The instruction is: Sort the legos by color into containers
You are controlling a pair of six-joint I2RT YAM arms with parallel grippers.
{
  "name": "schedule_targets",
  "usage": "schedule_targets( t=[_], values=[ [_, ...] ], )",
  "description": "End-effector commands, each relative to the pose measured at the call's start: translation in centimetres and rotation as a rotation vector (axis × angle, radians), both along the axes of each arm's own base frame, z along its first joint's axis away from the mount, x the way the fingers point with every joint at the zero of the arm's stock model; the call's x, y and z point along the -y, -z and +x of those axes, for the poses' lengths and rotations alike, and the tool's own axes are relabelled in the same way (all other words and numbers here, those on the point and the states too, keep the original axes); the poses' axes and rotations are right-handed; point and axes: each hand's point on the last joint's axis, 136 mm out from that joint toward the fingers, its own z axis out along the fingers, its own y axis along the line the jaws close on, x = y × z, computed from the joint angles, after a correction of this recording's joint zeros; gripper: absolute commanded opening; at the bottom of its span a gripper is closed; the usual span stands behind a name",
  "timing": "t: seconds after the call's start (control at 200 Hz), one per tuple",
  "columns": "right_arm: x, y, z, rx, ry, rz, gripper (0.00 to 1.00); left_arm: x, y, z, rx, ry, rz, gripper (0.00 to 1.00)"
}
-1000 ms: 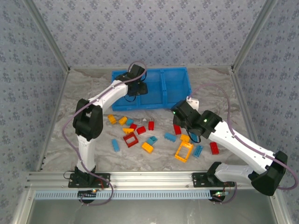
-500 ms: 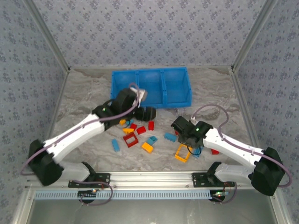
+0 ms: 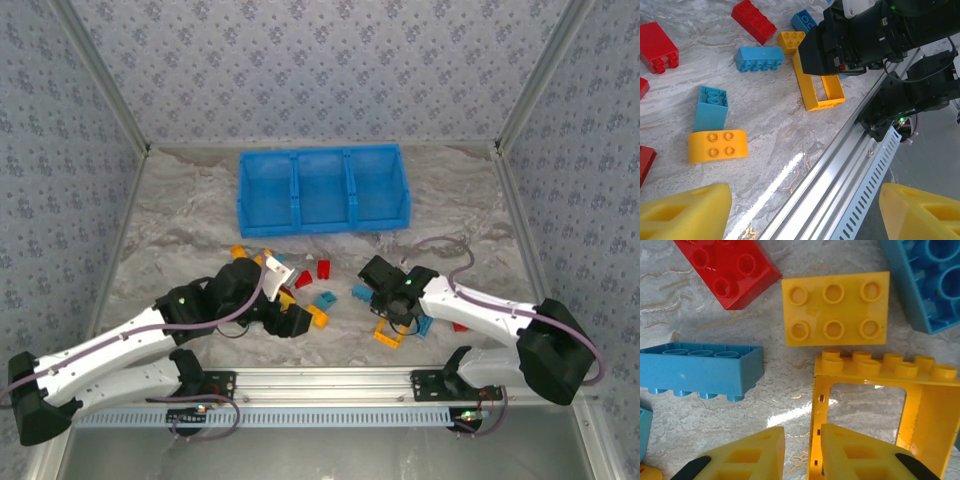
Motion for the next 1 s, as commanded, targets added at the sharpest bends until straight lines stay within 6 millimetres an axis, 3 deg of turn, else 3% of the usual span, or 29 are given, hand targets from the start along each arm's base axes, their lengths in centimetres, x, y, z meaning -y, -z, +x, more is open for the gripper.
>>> schedule_targets(
  t=[0.0, 0.2, 0.38, 0.505, 0.61, 0.72, 0.809, 0.994],
  values=[
    [0.1, 1.0, -0.6, -0.031, 0.023, -0.002, 0.25, 0.3, -0.6, 0.2, 0.008, -0.018, -0.036, 0.77],
    [0.2, 1.6, -0.6, -0.041, 0.033, -0.019, 0.16, 0.6, -0.8, -0.1, 0.005, 0.006, -0.049, 0.77],
    [0.4, 0.8, -0.1, -0.006, 0.022, -0.043, 0.04, 0.7, -1.0, -0.2, 0.006, 0.014, -0.053, 0.76],
    [0.6, -2.2, 0.8, 0.059, -0.011, -0.095, 0.0, 1.0, -2.1, 0.5, 0.034, -0.005, -0.067, 0.76],
    [0.9, -6.7, 2.5, 0.155, -0.055, -0.138, 0.0, 1.3, -4.0, 2.0, 0.087, -0.061, -0.082, 0.75],
    [0.4, -11.6, 6.8, 0.28, -0.16, -0.149, 0.0, 1.3, -5.7, 5.0, 0.16, -0.19, -0.059, 0.75],
    [-0.6, -15.4, 11.9, 0.378, -0.269, -0.139, 0.0, 1.4, -6.7, 7.6, 0.214, -0.301, -0.023, 0.75],
    [-1.5, -17.0, 21.6, 0.442, -0.463, -0.195, 0.0, 3.2, -9.0, 13.0, 0.243, -0.451, -0.038, 0.75]
  ],
)
